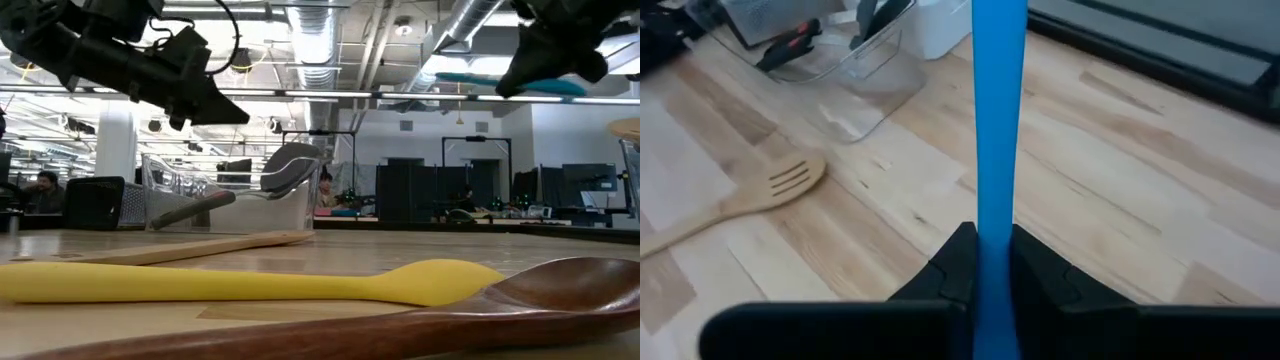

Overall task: Pick & Place Kitchen Items
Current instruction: Put the blue spoon into the bottom transparent bin

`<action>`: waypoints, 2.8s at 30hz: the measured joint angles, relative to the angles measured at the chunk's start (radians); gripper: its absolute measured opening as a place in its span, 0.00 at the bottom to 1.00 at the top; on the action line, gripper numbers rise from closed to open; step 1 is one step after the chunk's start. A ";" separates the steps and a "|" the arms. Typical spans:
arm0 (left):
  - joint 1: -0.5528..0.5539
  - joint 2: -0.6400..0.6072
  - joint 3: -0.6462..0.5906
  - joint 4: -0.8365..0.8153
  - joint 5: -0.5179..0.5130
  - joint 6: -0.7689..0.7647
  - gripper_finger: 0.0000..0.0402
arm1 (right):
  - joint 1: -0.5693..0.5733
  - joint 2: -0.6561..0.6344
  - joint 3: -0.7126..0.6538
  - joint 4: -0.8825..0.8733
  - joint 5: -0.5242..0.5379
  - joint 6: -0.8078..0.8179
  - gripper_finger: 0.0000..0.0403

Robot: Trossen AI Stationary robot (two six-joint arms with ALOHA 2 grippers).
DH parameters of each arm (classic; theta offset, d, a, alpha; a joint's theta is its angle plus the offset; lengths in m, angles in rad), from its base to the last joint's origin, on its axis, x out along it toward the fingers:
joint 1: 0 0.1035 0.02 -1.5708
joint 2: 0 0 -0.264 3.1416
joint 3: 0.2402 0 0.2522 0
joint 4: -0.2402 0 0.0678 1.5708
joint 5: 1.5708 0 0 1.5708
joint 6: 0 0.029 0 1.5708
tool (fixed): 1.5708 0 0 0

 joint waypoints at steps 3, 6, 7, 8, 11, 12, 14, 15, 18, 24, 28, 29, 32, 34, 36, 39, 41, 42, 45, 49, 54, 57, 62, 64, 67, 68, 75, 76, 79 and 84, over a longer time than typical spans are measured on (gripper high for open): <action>0.002 -0.022 0.000 0.008 0.010 0.019 0.00 | 0.043 0.073 0.087 -0.114 0.016 0.090 0.07; 0.002 -0.033 0.000 0.018 0.036 0.021 0.00 | 0.092 0.155 0.180 -0.249 0.019 0.201 0.07; 0.002 -0.033 0.000 0.023 0.046 0.021 0.00 | 0.112 0.182 0.208 -0.294 0.019 0.237 0.07; 0.002 -0.033 0.000 0.022 0.047 0.026 0.00 | 0.135 0.210 0.236 -0.340 0.020 0.276 0.07; 0.002 -0.032 0.000 0.028 0.048 0.062 0.00 | 0.206 0.293 0.307 -0.459 0.026 0.432 0.07; 0.002 -0.032 0.000 0.029 0.048 0.071 0.00 | 0.229 0.318 0.327 -0.501 0.026 0.492 0.07; 0.002 -0.032 0.000 0.034 0.048 0.074 0.00 | 0.277 0.371 0.362 -0.577 0.025 0.620 0.07; 0.002 -0.032 0.000 0.042 0.048 0.074 0.00 | 0.299 0.395 0.373 -0.582 0.023 0.669 0.07; 0.002 -0.032 0.000 0.055 0.048 0.103 0.00 | 0.347 0.446 0.391 -0.580 0.018 0.739 0.07; 0.002 -0.032 0.000 0.067 0.069 0.120 0.00 | 0.377 0.547 0.417 -0.580 -0.028 0.873 0.07; 0.002 -0.032 0.000 0.073 0.072 0.129 0.00 | 0.378 0.606 0.437 -0.579 -0.101 0.919 0.07; 0.002 -0.032 0.000 0.074 0.072 0.129 0.00 | 0.378 0.617 0.441 -0.577 -0.119 0.921 0.07; 0.002 -0.032 0.000 0.079 0.072 0.130 0.00 | 0.382 0.640 0.469 -0.580 -0.152 0.938 0.07; 0.002 -0.032 0.000 0.080 0.072 0.130 0.00 | 0.388 0.655 0.485 -0.579 -0.164 0.944 0.07; 0.002 -0.032 0.000 0.080 0.072 0.130 0.00 | 0.398 0.666 0.507 -0.580 -0.168 0.948 0.07; 0.002 -0.032 0.000 0.084 0.072 0.134 0.00 | 0.413 0.685 0.539 -0.579 -0.230 0.948 0.07; 0.002 -0.032 0.000 0.085 0.072 0.134 0.00 | 0.425 0.696 0.557 -0.579 -0.290 0.948 0.07; 0.002 -0.032 0.000 0.086 0.072 0.134 0.00 | 0.432 0.700 0.566 -0.579 -0.321 0.948 0.07; 0.002 -0.032 0.000 0.088 0.072 0.134 0.00 | 0.459 0.716 0.586 -0.578 -0.419 0.948 0.07; 0.002 -0.032 0.000 0.090 0.071 0.133 0.00 | 0.501 0.718 0.594 -0.579 -0.502 0.949 0.07; 0.002 -0.032 0.000 0.092 0.074 0.133 0.00 | 0.550 0.711 0.601 -0.582 -0.581 0.974 0.07; 0.002 -0.032 0.000 0.094 0.092 0.133 0.00 | 0.577 0.711 0.633 -0.574 -0.610 0.974 0.07; 0.002 -0.032 0.000 0.094 0.096 0.133 0.00 | 0.614 0.710 0.673 -0.534 -0.705 0.975 0.07; 0.002 -0.032 0.000 0.094 0.096 0.133 0.00 | 0.629 0.713 0.671 -0.508 -0.710 0.975 0.07; 0.002 -0.032 0.000 0.100 0.096 0.133 0.00 | 0.644 0.732 0.658 -0.477 -0.712 0.975 0.07; 0.002 -0.032 0.000 0.103 0.096 0.133 0.00 | 0.648 0.747 0.658 -0.475 -0.712 0.975 0.07; 0.002 -0.032 0.001 0.111 0.097 0.133 0.00 | 0.661 0.842 0.657 -0.482 -0.712 0.974 0.07; 0.002 -0.032 0.001 0.111 0.097 0.133 0.00 | 0.662 0.855 0.657 -0.487 -0.712 0.974 0.07; 0.002 -0.032 0.001 0.116 0.097 0.133 0.00 | 0.662 0.893 0.657 -0.499 -0.711 0.958 0.07; 0.002 -0.032 0.001 0.117 0.097 0.132 0.00 | 0.662 0.941 0.657 -0.535 -0.710 0.940 0.07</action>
